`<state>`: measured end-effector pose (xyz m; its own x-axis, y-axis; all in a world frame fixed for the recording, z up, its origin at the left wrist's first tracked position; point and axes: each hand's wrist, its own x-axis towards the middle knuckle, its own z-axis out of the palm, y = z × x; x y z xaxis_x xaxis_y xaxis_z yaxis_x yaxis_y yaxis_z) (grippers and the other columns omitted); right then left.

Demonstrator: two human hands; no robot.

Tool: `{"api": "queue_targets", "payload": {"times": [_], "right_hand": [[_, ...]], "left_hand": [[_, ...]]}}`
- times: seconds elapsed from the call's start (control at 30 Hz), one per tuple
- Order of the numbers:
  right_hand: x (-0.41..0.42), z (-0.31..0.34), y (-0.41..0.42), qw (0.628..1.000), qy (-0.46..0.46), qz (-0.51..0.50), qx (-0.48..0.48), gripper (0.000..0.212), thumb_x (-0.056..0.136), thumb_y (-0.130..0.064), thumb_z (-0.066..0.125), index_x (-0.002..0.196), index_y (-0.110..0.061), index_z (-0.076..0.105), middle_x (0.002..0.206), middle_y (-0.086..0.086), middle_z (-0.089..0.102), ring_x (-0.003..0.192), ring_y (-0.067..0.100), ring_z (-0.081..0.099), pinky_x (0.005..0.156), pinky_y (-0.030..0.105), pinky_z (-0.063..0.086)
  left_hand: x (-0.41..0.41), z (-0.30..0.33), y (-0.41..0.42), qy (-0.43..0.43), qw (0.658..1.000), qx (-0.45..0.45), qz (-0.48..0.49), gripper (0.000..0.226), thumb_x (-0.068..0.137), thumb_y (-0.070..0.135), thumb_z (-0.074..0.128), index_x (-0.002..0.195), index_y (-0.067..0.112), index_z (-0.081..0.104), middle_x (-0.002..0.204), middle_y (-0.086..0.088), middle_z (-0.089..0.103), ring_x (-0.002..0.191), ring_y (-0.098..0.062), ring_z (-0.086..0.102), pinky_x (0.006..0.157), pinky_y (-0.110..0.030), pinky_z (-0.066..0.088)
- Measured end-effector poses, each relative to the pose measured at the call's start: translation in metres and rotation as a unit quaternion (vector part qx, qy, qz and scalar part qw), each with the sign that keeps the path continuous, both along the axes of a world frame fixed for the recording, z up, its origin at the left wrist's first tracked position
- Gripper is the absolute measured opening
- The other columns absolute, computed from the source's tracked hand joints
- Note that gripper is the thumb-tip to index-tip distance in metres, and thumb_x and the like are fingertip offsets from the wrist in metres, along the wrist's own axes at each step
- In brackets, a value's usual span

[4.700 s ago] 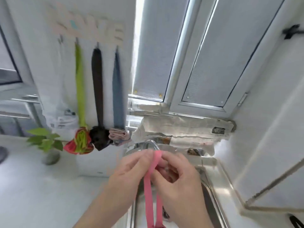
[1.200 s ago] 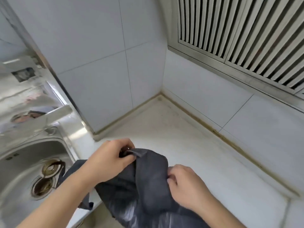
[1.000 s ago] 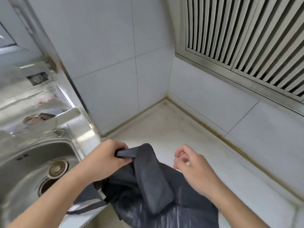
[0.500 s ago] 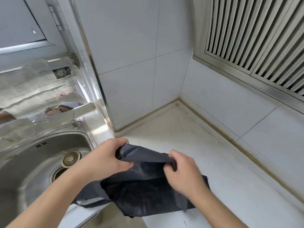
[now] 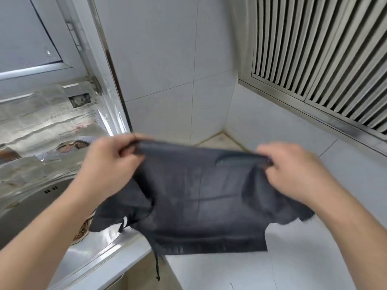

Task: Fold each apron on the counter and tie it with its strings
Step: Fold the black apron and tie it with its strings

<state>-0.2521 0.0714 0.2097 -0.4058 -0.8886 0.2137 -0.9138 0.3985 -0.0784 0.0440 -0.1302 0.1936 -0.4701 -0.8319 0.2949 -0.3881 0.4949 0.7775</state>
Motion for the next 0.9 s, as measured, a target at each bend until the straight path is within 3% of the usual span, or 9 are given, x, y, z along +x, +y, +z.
{"api": "queue_targets", "payload": {"times": [0.07, 0.13, 0.2, 0.27, 0.33, 0.5, 0.57, 0.67, 0.9], "right_hand": [[0.011, 0.011, 0.017, 0.94, 0.044, 0.033, -0.336, 0.039, 0.076, 0.004, 0.048, 0.107, -0.012, 0.065, 0.11, 0.009, 0.066, 0.105, 0.034, 0.062, 0.084, 0.042, 0.05], [0.034, 0.002, 0.026, 0.926, 0.068, 0.056, -0.368, 0.03, 0.079, 0.008, 0.047, 0.104, -0.001, 0.06, 0.11, 0.018, 0.064, 0.105, 0.037, 0.06, 0.089, 0.046, 0.048], [0.05, -0.025, 0.033, 0.996, 0.043, 0.069, -0.023, 0.022, 0.083, 0.002, 0.047, 0.096, -0.016, 0.053, 0.1, 0.005, 0.06, 0.095, 0.033, 0.061, 0.074, 0.038, 0.048], [0.061, -0.046, 0.046, 0.931, -0.067, 0.058, 0.355, 0.015, 0.096, -0.009, 0.046, 0.1, -0.02, 0.054, 0.094, -0.003, 0.052, 0.081, 0.018, 0.056, 0.062, 0.031, 0.038], [0.056, -0.048, 0.059, 0.843, -0.195, 0.046, 0.5, 0.011, 0.102, -0.026, 0.05, 0.096, -0.025, 0.059, 0.092, -0.007, 0.054, 0.079, 0.013, 0.054, 0.063, 0.023, 0.036], [-0.004, 0.009, 0.087, 0.808, -0.377, 0.08, 0.446, 0.036, 0.079, -0.046, 0.082, 0.112, -0.041, 0.07, 0.108, -0.02, 0.073, 0.098, -0.004, 0.069, 0.088, 0.023, 0.054], [-0.032, 0.023, 0.09, 0.759, -0.537, 0.09, 0.358, 0.046, 0.072, -0.045, 0.093, 0.113, -0.032, 0.075, 0.109, -0.004, 0.079, 0.097, 0.009, 0.074, 0.084, 0.027, 0.057], [-0.066, 0.006, 0.073, 0.736, -0.613, 0.071, 0.278, 0.042, 0.085, -0.024, 0.086, 0.123, -0.01, 0.073, 0.117, 0.023, 0.075, 0.105, 0.035, 0.074, 0.093, 0.047, 0.056], [-0.092, -0.061, -0.006, 0.885, -0.328, -0.047, 0.328, 0.01, 0.083, -0.035, 0.084, 0.088, -0.032, 0.077, 0.085, -0.015, 0.079, 0.084, 0.011, 0.076, 0.082, 0.038, 0.059]], "left_hand": [[-0.006, 0.024, 0.022, 0.13, 0.977, -0.149, 0.076, 0.047, 0.082, -0.008, 0.06, 0.118, 0.018, 0.075, 0.107, 0.005, 0.076, 0.104, -0.01, 0.07, 0.095, -0.032, 0.054], [-0.013, 0.022, 0.046, 0.103, 0.96, -0.258, 0.02, 0.034, 0.084, -0.001, 0.062, 0.113, 0.012, 0.071, 0.114, 0.009, 0.073, 0.112, -0.009, 0.069, 0.097, -0.032, 0.054], [-0.013, -0.013, 0.058, -0.175, 0.959, -0.189, -0.121, 0.015, 0.09, 0.026, 0.056, 0.093, 0.018, 0.069, 0.088, 0.01, 0.072, 0.086, -0.017, 0.073, 0.079, -0.035, 0.058], [-0.004, -0.047, 0.06, -0.513, 0.824, -0.049, -0.235, 0.022, 0.091, 0.038, 0.054, 0.094, 0.02, 0.065, 0.079, 0.008, 0.06, 0.077, -0.02, 0.061, 0.077, -0.034, 0.057], [0.008, -0.051, 0.054, -0.595, 0.74, 0.048, -0.309, 0.025, 0.083, 0.04, 0.06, 0.097, 0.019, 0.06, 0.084, 0.006, 0.058, 0.08, -0.015, 0.055, 0.074, -0.029, 0.049], [0.023, -0.002, 0.014, -0.319, 0.783, 0.337, -0.414, 0.012, 0.09, 0.025, 0.073, 0.098, 0.015, 0.071, 0.093, -0.002, 0.075, 0.085, -0.018, 0.07, 0.077, -0.03, 0.054], [0.022, 0.015, -0.003, -0.245, 0.796, 0.385, -0.398, 0.024, 0.093, 0.024, 0.076, 0.103, 0.003, 0.069, 0.097, -0.014, 0.074, 0.089, -0.022, 0.068, 0.081, -0.035, 0.052], [0.008, 0.015, -0.027, -0.348, 0.856, 0.213, -0.318, 0.033, 0.088, 0.044, 0.079, 0.077, 0.021, 0.058, 0.074, 0.006, 0.062, 0.071, -0.012, 0.06, 0.072, -0.036, 0.046], [-0.059, -0.044, -0.061, -0.494, 0.859, -0.046, -0.127, 0.02, 0.085, 0.023, 0.066, 0.076, 0.023, 0.048, 0.08, 0.002, 0.06, 0.076, -0.023, 0.058, 0.067, -0.034, 0.052]]}}
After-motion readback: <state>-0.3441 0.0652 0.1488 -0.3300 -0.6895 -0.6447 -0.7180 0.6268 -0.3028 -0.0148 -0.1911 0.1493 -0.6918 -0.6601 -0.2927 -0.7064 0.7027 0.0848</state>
